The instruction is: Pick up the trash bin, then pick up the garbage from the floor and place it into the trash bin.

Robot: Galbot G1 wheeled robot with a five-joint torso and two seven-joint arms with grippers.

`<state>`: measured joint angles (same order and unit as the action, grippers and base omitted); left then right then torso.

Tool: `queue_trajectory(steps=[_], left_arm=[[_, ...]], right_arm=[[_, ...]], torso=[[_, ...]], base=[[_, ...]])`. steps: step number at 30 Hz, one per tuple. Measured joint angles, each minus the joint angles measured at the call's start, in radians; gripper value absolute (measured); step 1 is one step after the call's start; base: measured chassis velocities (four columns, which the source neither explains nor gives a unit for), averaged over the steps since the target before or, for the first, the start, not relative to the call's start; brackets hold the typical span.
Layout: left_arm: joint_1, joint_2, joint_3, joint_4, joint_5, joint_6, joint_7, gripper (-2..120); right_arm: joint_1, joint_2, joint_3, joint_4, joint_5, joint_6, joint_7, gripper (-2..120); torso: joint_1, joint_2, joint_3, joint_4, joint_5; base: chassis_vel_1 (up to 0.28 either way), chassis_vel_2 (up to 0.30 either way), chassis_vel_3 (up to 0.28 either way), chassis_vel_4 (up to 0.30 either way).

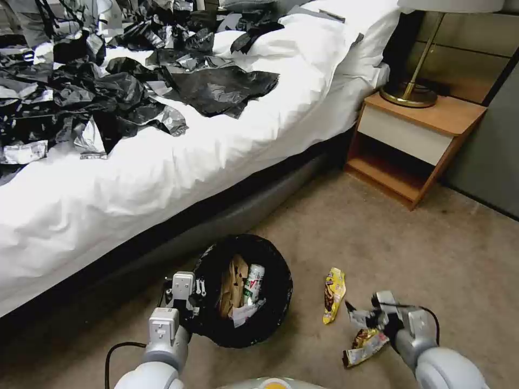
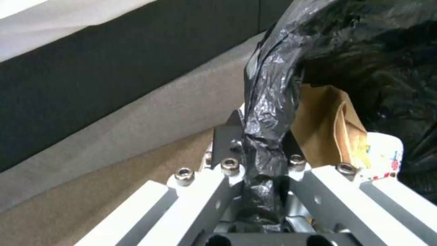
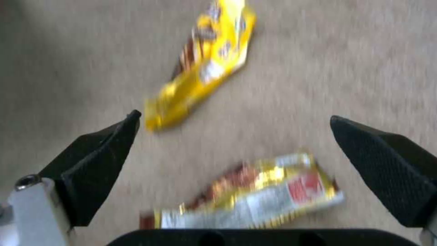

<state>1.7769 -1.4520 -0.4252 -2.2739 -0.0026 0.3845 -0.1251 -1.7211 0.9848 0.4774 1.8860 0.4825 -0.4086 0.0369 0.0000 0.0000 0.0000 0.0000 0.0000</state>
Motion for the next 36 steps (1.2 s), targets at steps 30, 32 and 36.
queue_trajectory(steps=[30, 32, 36], left_arm=[[-0.012, 0.006, 0.007, 0.006, -0.008, -0.001, 0.001, 1], [-0.011, 0.006, 0.007, 0.006, -0.006, -0.001, 0.001, 1], [-0.01, 0.005, 0.007, 0.005, -0.003, 0.0, 0.001, 1]], right_arm=[[-0.067, 0.035, 0.012, -0.076, 0.0, 0.035, 0.012, 100], [-0.055, 0.045, 0.011, -0.099, 0.006, 0.038, 0.012, 100], [-0.029, 0.068, 0.011, -0.153, 0.026, 0.041, 0.012, 100]], torso=[[0.0, 0.0, 0.0, 0.0, 0.0], [0.0, 0.0, 0.0, 0.0001, -0.0001], [0.0, 0.0, 0.0, 0.0, -0.0001]], base=[[0.0, 0.0, 0.0, 0.0], [0.0, 0.0, 0.0, 0.0], [0.0, 0.0, 0.0, 0.0]])
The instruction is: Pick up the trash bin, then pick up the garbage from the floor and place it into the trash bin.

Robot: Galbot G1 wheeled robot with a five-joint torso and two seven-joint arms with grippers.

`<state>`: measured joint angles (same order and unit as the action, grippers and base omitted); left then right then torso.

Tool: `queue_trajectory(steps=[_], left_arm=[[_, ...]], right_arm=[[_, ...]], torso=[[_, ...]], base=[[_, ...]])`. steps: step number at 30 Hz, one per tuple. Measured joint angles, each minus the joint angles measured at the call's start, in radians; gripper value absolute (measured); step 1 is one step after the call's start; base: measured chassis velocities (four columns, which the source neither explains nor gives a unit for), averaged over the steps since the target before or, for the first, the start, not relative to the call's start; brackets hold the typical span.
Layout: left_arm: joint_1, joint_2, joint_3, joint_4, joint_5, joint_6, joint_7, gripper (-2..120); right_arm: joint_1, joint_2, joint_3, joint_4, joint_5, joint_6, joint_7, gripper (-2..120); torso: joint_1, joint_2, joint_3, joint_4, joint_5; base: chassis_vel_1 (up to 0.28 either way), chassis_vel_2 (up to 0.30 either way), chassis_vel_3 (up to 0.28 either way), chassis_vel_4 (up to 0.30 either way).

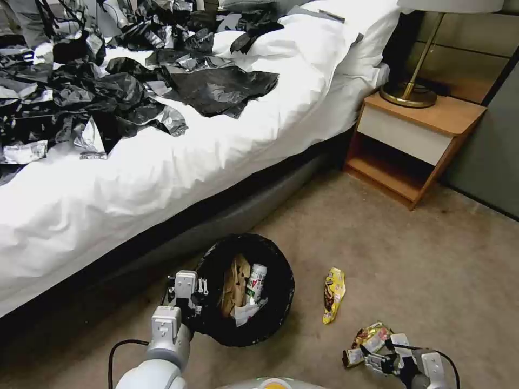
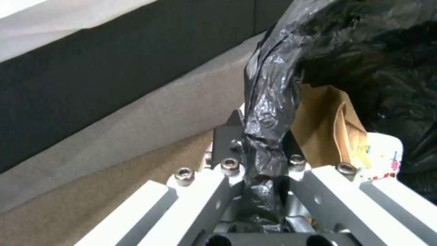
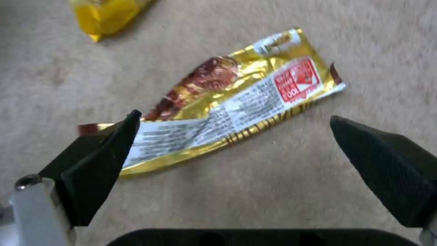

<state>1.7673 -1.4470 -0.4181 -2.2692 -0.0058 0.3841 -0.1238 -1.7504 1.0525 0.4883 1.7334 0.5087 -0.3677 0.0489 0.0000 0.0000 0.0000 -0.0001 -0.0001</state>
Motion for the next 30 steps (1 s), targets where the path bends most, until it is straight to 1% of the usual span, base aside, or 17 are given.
queue_trajectory(steps=[8, 14, 21, 24, 26, 27, 28, 30], left_arm=[[0.003, -0.003, 0.0, 0.0, 0.006, 0.001, 0.0, 1], [0.005, -0.003, 0.001, 0.0, 0.009, 0.001, 0.0, 1], [0.007, -0.007, 0.002, 0.002, 0.014, 0.001, 0.0, 1], [0.009, -0.009, 0.003, 0.002, 0.016, 0.001, 0.001, 1], [0.009, -0.009, 0.003, 0.002, 0.016, 0.001, 0.001, 1], [0.009, -0.008, 0.003, 0.002, 0.016, 0.001, 0.001, 1], [0.009, -0.008, 0.003, 0.002, 0.016, 0.001, 0.001, 1], [0.009, -0.008, 0.003, 0.002, 0.016, 0.001, 0.001, 1]], right_arm=[[0.056, 0.042, 0.007, -0.096, 0.041, 0.009, -0.003, 100], [0.118, 0.09, 0.009, -0.194, 0.043, 0.046, -0.026, 100], [0.162, 0.125, 0.01, -0.237, 0.043, 0.063, -0.039, 100], [0.188, 0.149, 0.009, -0.26, 0.041, 0.074, -0.049, 96], [0.191, 0.151, 0.009, -0.262, 0.04, 0.075, -0.05, 95], [0.199, 0.158, 0.009, -0.27, 0.036, 0.08, -0.053, 90], [0.202, 0.16, 0.009, -0.272, 0.035, 0.081, -0.053, 88], [0.204, 0.162, 0.009, -0.274, 0.034, 0.081, -0.053, 87]], torso=[[0.0, 0.0, 0.0, 0.0001, 0.0], [0.0, 0.0, 0.0, 0.0, 0.0001], [0.0, 0.0, 0.0, 0.0001, 0.0001], [0.0, 0.0, 0.0, 0.0001, 0.0001], [0.0, 0.0, 0.0, 0.0001, 0.0], [0.0, 0.0, 0.0, 0.0001, 0.0], [0.0, 0.0, 0.0, 0.0, -0.0001], [0.0, 0.0, 0.0, -0.0001, -0.0003]], base=[[0.0, 0.0, 0.0, 0.0], [0.0, 0.0, 0.0, 0.0], [0.0, 0.0, 0.0, 0.0], [0.0, 0.0, 0.0, 0.0], [0.0, 0.0, 0.0, 0.0], [0.0, 0.0, 0.0, 0.0], [0.0, 0.0, 0.0, 0.0], [0.0, 0.0, 0.0, 0.0]])
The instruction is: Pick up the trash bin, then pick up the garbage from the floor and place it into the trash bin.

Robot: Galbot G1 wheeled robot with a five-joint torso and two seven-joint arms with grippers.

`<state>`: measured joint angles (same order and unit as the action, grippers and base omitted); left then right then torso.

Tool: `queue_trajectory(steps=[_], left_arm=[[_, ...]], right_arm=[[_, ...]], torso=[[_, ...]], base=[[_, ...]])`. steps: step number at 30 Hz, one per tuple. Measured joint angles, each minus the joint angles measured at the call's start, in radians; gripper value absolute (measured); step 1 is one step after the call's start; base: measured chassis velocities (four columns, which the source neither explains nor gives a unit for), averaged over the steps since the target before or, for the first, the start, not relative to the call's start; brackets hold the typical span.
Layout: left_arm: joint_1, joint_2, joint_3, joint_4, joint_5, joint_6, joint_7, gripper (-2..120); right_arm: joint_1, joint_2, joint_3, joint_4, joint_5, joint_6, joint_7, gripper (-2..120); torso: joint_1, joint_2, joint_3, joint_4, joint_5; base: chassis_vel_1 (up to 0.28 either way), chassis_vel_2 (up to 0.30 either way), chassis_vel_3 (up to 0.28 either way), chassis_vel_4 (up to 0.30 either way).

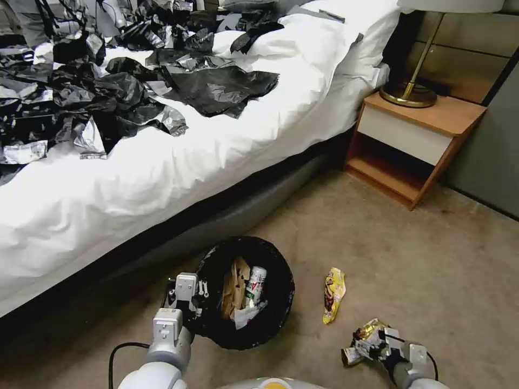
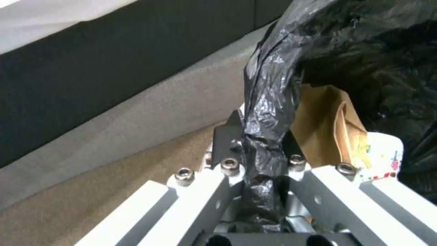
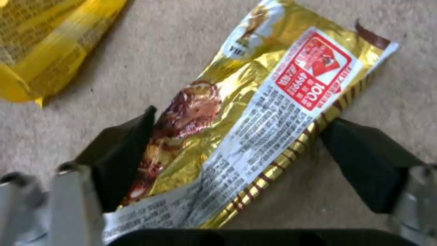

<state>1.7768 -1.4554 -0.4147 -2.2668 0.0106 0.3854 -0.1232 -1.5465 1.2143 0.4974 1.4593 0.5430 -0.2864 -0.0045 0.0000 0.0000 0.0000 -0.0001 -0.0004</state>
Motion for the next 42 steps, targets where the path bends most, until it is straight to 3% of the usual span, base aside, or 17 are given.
queue_trajectory(steps=[5, 10, 12, 16, 23, 34, 38, 41, 42], left_arm=[[0.002, 0.0, 0.0, 0.0, 0.0, 0.0, 0.0, 1], [0.003, 0.0, 0.001, -0.001, 0.0, -0.001, 0.0, 1], [0.007, 0.0, 0.002, -0.004, 0.002, -0.002, 0.0, 1], [0.01, 0.0, 0.002, -0.005, 0.003, -0.002, 0.0, 1], [0.017, -0.002, 0.004, -0.008, 0.007, -0.005, 0.0, 1], [0.022, -0.002, 0.007, -0.008, 0.01, -0.007, 0.0, 1], [0.022, 0.0, 0.008, -0.008, 0.01, -0.007, 0.0, 1], [0.021, 0.004, 0.008, -0.007, 0.009, -0.007, 0.0, 1], [0.021, 0.004, 0.008, -0.007, 0.009, -0.007, 0.0, 1]], right_arm=[[0.006, 0.011, 0.004, -0.013, -0.013, 0.017, 0.0, 64], [0.004, 0.013, 0.007, -0.016, -0.031, 0.037, -0.001, 51], [0.001, 0.013, 0.008, -0.014, -0.035, 0.045, -0.005, 37], [0.001, 0.013, 0.009, -0.014, -0.039, 0.055, -0.006, 28], [0.001, 0.011, 0.015, -0.002, -0.051, 0.084, -0.007, 0], [-0.014, 0.003, 0.023, 0.034, -0.061, 0.115, -0.013, 0], [-0.03, -0.006, 0.037, 0.144, -0.058, 0.172, -0.02, 0], [-0.042, -0.015, 0.049, 0.284, -0.036, 0.29, -0.07, 0], [-0.042, -0.015, 0.049, 0.284, -0.036, 0.29, -0.07, 0]], torso=[[0.0, 0.0, 0.0, -0.0004, -0.0005], [0.0, 0.0, 0.0, 0.0001, 0.0005], [0.0, 0.0, 0.0, 0.0006, 0.0013], [0.0, 0.0, 0.0, 0.0006, 0.001], [0.0, 0.0, 0.0, 0.0003, 0.0005], [0.0, 0.0, 0.0, 0.0001, 0.0005], [0.0, 0.0, 0.0, 0.0001, 0.0004], [0.0, 0.0, 0.0, 0.0001, 0.0005], [0.0, 0.0, 0.0, 0.0001, 0.0005]], base=[[0.0, 0.0, 0.0, 0.0], [0.0, 0.0, 0.0, 0.0], [0.0, 0.0, 0.0, 0.0], [0.0, 0.0, 0.0, 0.0], [0.0, 0.0, 0.0, 0.0], [0.0, 0.0, 0.0, 0.0], [0.0, 0.0, 0.0, 0.0], [0.0, 0.0, 0.0, 0.0], [0.0, 0.0, 0.0, 0.0]])
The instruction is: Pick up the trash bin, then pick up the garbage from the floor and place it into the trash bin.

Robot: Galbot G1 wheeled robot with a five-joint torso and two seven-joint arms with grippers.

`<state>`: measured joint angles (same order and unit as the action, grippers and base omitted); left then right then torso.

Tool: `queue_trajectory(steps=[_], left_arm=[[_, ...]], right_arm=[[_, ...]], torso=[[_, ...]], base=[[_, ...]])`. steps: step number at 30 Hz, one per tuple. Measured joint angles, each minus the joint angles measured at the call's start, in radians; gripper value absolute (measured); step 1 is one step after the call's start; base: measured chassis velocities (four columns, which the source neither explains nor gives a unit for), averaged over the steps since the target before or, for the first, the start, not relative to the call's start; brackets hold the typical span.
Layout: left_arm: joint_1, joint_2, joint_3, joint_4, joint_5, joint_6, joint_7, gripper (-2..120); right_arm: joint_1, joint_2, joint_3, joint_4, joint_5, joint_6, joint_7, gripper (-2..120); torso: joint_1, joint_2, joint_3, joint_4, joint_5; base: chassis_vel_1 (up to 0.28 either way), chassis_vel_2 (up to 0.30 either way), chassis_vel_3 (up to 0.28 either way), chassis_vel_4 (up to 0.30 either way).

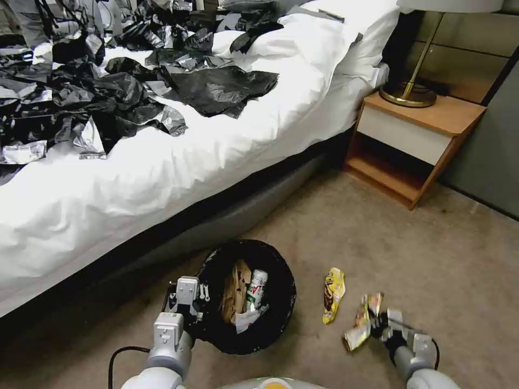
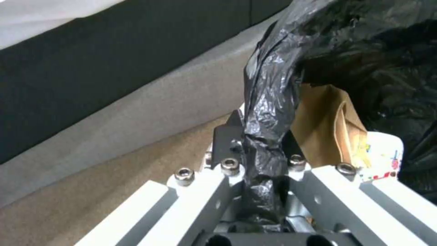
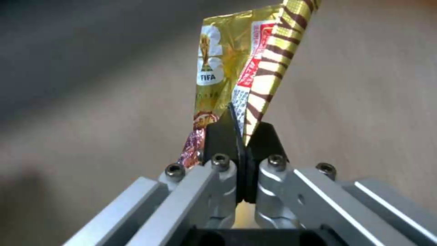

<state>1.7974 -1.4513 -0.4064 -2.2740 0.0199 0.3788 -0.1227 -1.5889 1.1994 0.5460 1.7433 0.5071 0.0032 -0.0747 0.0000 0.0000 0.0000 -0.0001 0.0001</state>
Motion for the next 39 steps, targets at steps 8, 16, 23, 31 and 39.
queue_trajectory(steps=[8, 16, 23, 31, 39], left_arm=[[0.0, 0.015, 0.009, 0.005, -0.001, 0.003, 0.0, 1], [0.006, 0.009, 0.018, 0.006, 0.003, 0.003, 0.001, 1], [0.002, 0.001, 0.027, 0.006, 0.009, 0.003, 0.002, 1], [0.002, -0.011, 0.033, 0.003, 0.02, 0.004, 0.003, 1], [0.006, -0.016, 0.036, -0.001, 0.028, 0.004, 0.004, 1]], right_arm=[[0.043, -0.018, 0.013, 0.438, 0.033, 0.21, -0.317, 0], [0.047, -0.077, -0.082, 0.556, -0.01, 0.211, -0.404, 0], [0.085, -0.168, -0.204, 0.496, -0.06, 0.193, -0.41, 0], [0.136, -0.164, -0.341, 0.343, -0.131, 0.18, -0.397, 0], [0.178, -0.125, -0.411, 0.19, -0.171, 0.18, -0.39, 0]], torso=[[0.0, 0.0, 0.0, 0.0003, -0.0005], [0.0, 0.0, 0.0, 0.0, -0.0002], [0.0, 0.0, 0.0, 0.0001, 0.0], [0.0, 0.0, 0.0, 0.0001, 0.0], [0.0, 0.0, 0.0, 0.0001, -0.0001]], base=[[0.0, 0.0, 0.0, 0.0], [0.0, 0.0, 0.0, 0.0], [0.0, 0.0, 0.0, 0.0], [0.0, 0.0, 0.0, 0.0], [0.0, 0.0, 0.0, 0.0]])
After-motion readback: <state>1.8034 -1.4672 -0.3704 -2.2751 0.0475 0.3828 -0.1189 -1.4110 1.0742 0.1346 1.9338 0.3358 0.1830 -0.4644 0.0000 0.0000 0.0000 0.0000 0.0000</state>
